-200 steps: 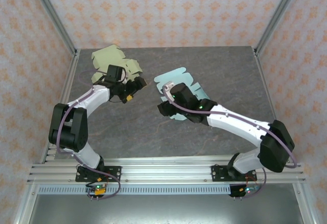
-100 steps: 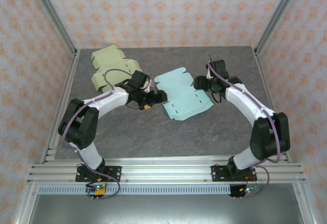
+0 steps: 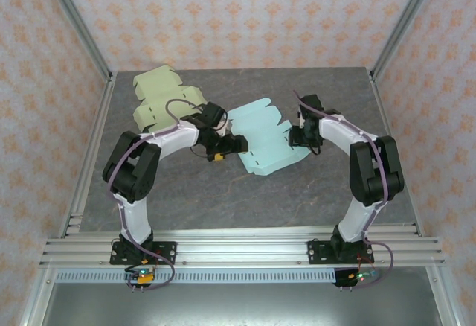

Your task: Fold the paper box

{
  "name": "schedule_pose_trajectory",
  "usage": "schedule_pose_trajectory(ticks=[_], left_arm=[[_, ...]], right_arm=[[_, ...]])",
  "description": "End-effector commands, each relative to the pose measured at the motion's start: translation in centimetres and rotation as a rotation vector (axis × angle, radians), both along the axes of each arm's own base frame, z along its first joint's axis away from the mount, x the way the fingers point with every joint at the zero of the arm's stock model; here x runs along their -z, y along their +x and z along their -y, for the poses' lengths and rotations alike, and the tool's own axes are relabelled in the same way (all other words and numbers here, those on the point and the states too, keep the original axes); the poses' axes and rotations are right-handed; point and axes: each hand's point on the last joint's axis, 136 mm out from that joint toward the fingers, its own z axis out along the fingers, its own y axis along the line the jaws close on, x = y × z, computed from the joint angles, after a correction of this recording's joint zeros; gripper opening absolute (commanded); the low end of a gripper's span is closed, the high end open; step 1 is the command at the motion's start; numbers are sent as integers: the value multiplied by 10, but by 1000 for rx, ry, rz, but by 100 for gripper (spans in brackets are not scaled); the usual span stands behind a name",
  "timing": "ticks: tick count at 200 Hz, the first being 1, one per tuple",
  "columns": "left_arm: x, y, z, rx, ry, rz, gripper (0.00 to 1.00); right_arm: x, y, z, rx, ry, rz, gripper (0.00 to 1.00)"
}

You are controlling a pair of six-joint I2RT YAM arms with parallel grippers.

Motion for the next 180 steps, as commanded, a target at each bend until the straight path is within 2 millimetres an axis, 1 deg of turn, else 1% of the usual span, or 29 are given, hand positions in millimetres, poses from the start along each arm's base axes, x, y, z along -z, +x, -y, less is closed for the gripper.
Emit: schedule_pose_trajectory(ticks=[1, 4, 10, 17, 28, 57, 66, 76, 86, 95, 104, 110, 114, 129, 134, 137, 139, 146, 151, 162, 173, 180], left_arm=[[3, 3, -2, 20, 52, 0, 94], [6, 3, -2, 22, 57, -5, 94], [6, 5, -1, 20, 62, 0, 94], [6, 7, 0, 23, 64, 7, 94], [6, 11, 2, 33, 75, 22, 94], [14, 22, -5, 36, 150, 43, 92], [17, 22, -5, 37, 154, 32, 87], [21, 20, -3, 43, 146, 17, 77], [25, 19, -3, 44, 149, 7, 70], [27, 17, -3, 51, 149, 3, 62], [25, 15, -5, 57, 157, -4, 60], [23, 14, -5, 62, 157, -6, 60], [20, 13, -6, 64, 156, -5, 63], [3, 10, -9, 66, 150, 31, 81], [-7, 10, -10, 67, 146, 56, 84], [-9, 10, -12, 67, 150, 64, 86], [-19, 11, -13, 63, 143, 86, 87], [-35, 13, -19, 51, 145, 129, 89], [-47, 16, -23, 37, 145, 160, 96], [-74, 22, -35, -5, 130, 227, 100], [-101, 30, -45, -48, 101, 294, 100], [-117, 35, -52, -73, 85, 341, 100]], right_arm=[[-12, 17, 8, 20, -41, 58, 35], [-13, 18, 7, 20, -33, 63, 32], [-14, 18, 3, 17, -4, 67, 26], [-16, 17, -1, 18, 19, 73, 20], [-19, 15, -4, 20, 43, 85, 17], [-24, 9, -7, 14, 81, 124, 10], [-24, 9, -6, 13, 77, 125, 9], [-25, 9, -6, 6, 72, 123, 7], [-28, 10, -7, 1, 76, 128, 6], [-32, 11, -8, 3, 80, 138, 6], [-37, 12, -9, 0, 89, 149, 6], [-42, 12, -11, -13, 99, 159, 6], [-43, 11, -12, -24, 100, 163, 6], [-53, 10, -15, -111, 86, 182, 4], [-55, 8, -17, -162, 74, 179, 3], [-57, 7, -19, -200, 64, 180, 2], [-58, 5, -20, -228, 57, 179, 1], [-60, 0, -24, -321, 25, 178, 0], [-63, -2, -26, -379, -2, 182, 0], [-67, -6, -26, -499, -71, 192, 0], [-73, -3, -22, -572, -147, 219, 0], [-75, -2, -22, -642, -177, 235, 0]])
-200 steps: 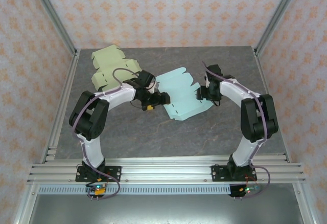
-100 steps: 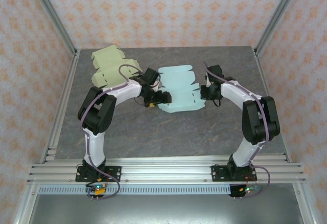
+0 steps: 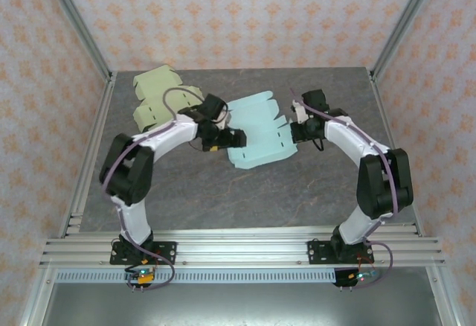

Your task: Fold the paper box

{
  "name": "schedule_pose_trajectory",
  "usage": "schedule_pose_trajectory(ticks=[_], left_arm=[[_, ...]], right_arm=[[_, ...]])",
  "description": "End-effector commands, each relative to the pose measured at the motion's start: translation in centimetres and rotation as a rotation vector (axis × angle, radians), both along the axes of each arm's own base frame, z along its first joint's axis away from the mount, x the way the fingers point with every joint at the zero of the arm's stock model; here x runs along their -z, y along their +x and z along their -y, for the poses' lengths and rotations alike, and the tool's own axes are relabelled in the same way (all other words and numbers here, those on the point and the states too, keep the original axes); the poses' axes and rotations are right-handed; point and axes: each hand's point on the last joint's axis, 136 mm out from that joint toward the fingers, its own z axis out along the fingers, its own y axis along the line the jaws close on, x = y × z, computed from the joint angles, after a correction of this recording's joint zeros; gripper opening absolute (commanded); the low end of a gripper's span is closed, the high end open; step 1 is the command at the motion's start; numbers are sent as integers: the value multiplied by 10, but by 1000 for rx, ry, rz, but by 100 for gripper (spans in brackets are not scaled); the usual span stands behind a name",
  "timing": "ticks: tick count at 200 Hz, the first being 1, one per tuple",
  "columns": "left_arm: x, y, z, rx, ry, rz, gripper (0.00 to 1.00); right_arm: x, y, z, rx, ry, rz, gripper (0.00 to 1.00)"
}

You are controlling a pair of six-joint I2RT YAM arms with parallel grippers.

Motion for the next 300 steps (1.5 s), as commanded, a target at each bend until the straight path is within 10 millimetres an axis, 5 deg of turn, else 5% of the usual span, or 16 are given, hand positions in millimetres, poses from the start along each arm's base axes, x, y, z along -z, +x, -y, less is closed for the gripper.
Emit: schedule_pose_trajectory(ticks=[1, 37, 67, 86, 104, 124, 142, 157, 180, 201, 300], left_arm=[[-71, 17, -32, -81, -30, 194, 100], [-117, 38, -33, -20, -53, 392, 100], [-107, 60, -15, 6, -135, 455, 100], [-98, 68, 3, 95, -193, 494, 100], [-106, 67, 19, 255, -156, 652, 100], [-115, 59, 41, 475, -37, 914, 100], [-109, 68, 56, 603, 28, 923, 100], [-90, 71, 70, 760, 73, 858, 99], [-54, 76, 90, 974, 149, 796, 98], [-40, 87, 108, 1094, 175, 826, 96], [19, 113, 148, 1274, 248, 797, 69]], right_arm=[[-24, -4, 1, -294, -173, 92, 0], [-25, -4, -12, -747, -325, 160, 0], [-20, 17, -34, -1047, -366, 220, 0], [-28, 52, -54, -1061, -383, 355, 18], [-60, 80, -66, -915, -316, 454, 27], [-105, 88, -64, -686, -110, 512, 40], [-135, 87, -46, -425, 110, 550, 43], [-150, 99, -6, -28, 318, 505, 51], [-120, 96, 51, 504, 490, 257, 52], [-89, 75, 68, 730, 548, 61, 50], [-72, 26, 69, 768, 577, -21, 50]])
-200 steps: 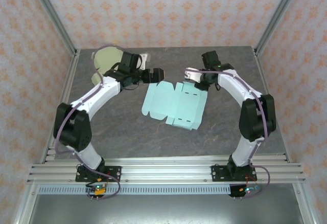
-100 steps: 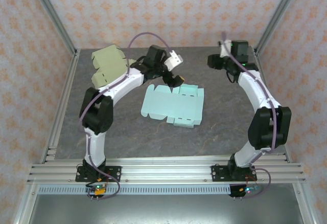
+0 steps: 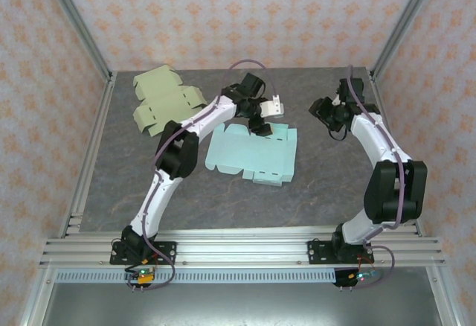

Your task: Fold the paper box

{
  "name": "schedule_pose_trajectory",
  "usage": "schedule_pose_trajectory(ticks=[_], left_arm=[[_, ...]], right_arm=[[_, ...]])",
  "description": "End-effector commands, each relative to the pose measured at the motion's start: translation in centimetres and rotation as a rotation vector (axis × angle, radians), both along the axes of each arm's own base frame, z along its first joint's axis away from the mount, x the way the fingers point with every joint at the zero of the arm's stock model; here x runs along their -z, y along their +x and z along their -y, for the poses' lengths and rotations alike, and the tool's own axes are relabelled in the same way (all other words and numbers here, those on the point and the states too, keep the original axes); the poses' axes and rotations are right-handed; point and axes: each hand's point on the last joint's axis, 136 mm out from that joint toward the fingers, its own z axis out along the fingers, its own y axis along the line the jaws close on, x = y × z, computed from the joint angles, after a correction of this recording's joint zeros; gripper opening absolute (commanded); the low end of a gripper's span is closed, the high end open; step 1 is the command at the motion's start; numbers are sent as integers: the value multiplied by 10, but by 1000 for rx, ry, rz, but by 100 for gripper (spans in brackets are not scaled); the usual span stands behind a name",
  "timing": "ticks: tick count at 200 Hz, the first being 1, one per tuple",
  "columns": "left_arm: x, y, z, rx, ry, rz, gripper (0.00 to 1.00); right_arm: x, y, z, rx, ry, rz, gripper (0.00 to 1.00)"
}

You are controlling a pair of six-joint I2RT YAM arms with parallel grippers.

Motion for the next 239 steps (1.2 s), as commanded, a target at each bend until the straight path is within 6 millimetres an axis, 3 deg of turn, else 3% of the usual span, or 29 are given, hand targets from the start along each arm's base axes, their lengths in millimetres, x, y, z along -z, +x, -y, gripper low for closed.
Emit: schedule_pose_trajectory(ticks=[1, 33, 81, 98, 124, 157, 199, 215, 239], left_arm=[[-2, -1, 5, 19, 45, 35, 68], [-2, -4, 13, 25, 15, -4, 40], [8, -14, 15, 48, 22, -48, 31], [11, -14, 14, 33, 33, -59, 39], [17, -14, 14, 28, 39, -59, 40], [26, -14, 16, 32, 79, -33, 24], [34, -13, 10, 25, 145, -6, 19], [31, -6, 6, -12, 158, 23, 13], [18, -2, 6, -31, 142, 61, 14]], right_arm=[[-12, -10, 1, 26, 24, 11, 50], [-17, -10, -6, 8, 68, 20, 48], [-13, -12, -7, 19, 82, 5, 47], [-13, -13, -7, 41, 99, 14, 48], [-13, -14, -11, 41, 131, 15, 48], [-13, -15, -12, 50, 148, 17, 47], [-10, -16, -12, 69, 165, 13, 47], [-9, -15, -14, 74, 183, 6, 47], [-7, -16, -13, 88, 193, 8, 47]])
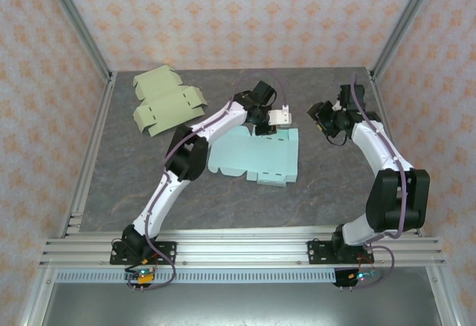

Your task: Fold the paper box

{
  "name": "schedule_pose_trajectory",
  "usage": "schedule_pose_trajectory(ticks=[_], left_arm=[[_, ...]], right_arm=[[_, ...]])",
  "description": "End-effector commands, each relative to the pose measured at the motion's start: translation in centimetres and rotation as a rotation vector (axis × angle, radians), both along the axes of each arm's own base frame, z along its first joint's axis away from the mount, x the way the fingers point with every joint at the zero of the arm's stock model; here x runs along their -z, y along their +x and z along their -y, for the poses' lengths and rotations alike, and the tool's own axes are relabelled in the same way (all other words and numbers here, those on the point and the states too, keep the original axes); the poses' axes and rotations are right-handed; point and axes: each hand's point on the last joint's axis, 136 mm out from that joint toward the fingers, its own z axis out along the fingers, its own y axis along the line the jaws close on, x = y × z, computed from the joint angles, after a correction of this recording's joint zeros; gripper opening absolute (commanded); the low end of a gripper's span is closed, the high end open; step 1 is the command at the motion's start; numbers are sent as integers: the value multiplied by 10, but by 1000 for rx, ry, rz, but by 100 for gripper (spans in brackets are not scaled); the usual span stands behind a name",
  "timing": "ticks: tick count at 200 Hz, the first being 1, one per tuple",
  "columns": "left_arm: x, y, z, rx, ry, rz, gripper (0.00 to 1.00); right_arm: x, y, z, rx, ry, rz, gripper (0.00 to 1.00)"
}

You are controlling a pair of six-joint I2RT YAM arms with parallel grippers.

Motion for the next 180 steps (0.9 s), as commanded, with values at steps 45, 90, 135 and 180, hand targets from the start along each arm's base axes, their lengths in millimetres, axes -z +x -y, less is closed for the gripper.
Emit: schedule_pose_trajectory(ticks=[45, 90, 135, 180], left_arm=[[-43, 0, -8, -40, -19, 72, 22], [-35, 6, -7, -36, -18, 104, 61], [-16, 11, -3, -16, 5, 97, 61], [-6, 16, -3, -20, 16, 111, 61]], right_arm=[[-4, -4, 4, 30, 8, 24, 47], [2, -4, 4, 39, 12, 14, 47], [5, -3, 3, 32, 12, 0, 47], [9, 0, 3, 37, 15, -11, 47]])
